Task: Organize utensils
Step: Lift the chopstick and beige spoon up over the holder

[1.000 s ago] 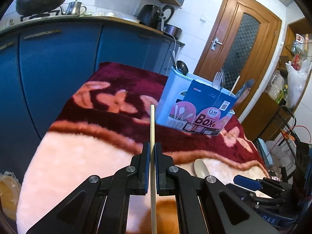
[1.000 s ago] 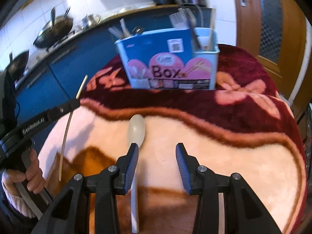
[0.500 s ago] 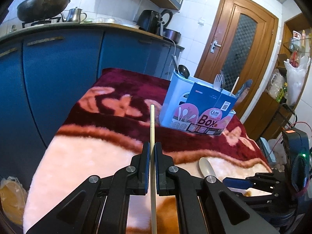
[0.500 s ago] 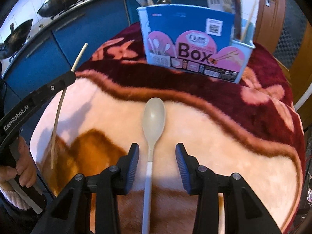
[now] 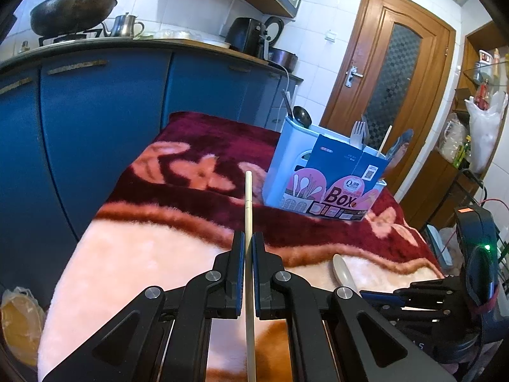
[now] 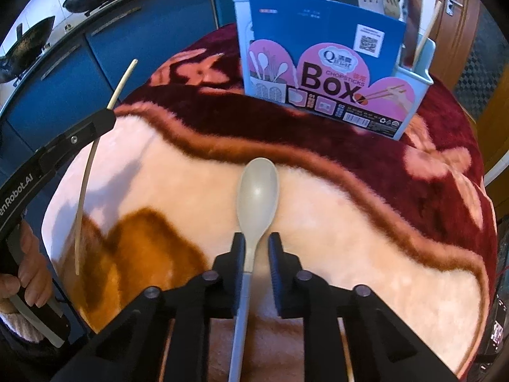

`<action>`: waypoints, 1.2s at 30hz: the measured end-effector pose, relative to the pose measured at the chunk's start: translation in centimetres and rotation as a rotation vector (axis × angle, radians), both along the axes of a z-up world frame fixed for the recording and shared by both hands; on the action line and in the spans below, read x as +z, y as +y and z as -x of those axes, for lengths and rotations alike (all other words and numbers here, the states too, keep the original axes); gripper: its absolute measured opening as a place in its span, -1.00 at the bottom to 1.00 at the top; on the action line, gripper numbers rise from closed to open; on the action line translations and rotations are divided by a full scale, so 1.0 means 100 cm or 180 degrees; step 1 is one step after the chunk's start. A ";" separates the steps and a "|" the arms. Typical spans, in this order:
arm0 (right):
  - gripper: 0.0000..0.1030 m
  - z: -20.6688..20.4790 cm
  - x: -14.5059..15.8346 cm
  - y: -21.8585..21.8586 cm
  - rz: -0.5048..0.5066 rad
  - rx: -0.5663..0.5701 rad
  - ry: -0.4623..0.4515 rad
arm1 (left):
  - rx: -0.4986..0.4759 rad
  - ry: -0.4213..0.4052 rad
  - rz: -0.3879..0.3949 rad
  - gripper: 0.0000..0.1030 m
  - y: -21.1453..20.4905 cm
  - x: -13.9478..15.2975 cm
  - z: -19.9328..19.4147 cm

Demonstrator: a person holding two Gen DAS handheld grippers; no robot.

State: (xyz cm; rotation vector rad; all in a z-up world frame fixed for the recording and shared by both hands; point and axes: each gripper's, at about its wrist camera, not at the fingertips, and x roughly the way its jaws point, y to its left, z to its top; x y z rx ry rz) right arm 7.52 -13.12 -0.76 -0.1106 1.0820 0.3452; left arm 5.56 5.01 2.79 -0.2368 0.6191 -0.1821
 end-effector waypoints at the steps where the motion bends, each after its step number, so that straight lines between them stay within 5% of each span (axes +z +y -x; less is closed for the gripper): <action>1: -0.75 0.001 0.001 -0.004 -0.0046 -0.0014 -0.0004 | -0.0003 -0.0001 -0.0004 -0.92 -0.001 0.001 0.000; 15: -0.77 0.027 0.023 -0.050 -0.0718 -0.0319 -0.0493 | -0.0078 -0.0095 0.0082 -0.92 -0.011 0.012 0.008; 27: -0.78 0.044 0.060 -0.079 -0.0894 -0.0806 -0.1485 | -0.0106 -0.0360 0.0163 -0.92 -0.023 0.035 0.001; 36: -0.78 0.036 0.077 -0.108 -0.0895 -0.1037 -0.1797 | -0.0150 -0.0732 0.0151 -0.92 -0.040 0.068 -0.024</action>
